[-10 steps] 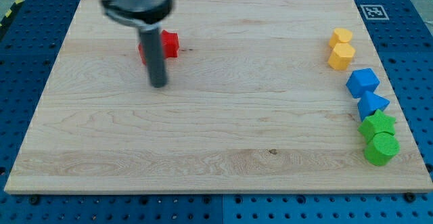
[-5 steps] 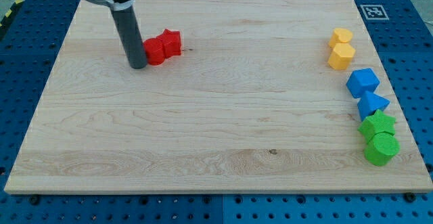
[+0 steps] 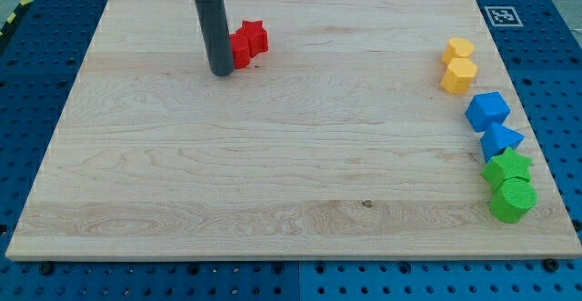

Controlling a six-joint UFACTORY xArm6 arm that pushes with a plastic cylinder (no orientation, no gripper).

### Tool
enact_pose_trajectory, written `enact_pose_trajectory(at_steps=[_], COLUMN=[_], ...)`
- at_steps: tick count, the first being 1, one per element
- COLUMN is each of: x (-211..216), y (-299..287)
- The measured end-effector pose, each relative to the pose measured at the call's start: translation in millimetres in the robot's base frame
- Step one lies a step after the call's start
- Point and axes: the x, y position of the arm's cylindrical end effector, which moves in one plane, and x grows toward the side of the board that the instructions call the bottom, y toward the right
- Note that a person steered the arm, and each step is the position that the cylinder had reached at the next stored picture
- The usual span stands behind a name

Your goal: Drag the red blocks to the top center of the board

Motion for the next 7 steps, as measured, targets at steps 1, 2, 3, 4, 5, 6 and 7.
enact_pose_trajectory(at_steps=[1,2,3,4,5,6,7], x=[-16.4,-32.8,-37.1,-49.6,-60.1,-60.2,-60.2], y=[1.0,5.4,16.0,5.4,-0.4,25.2,67.2])
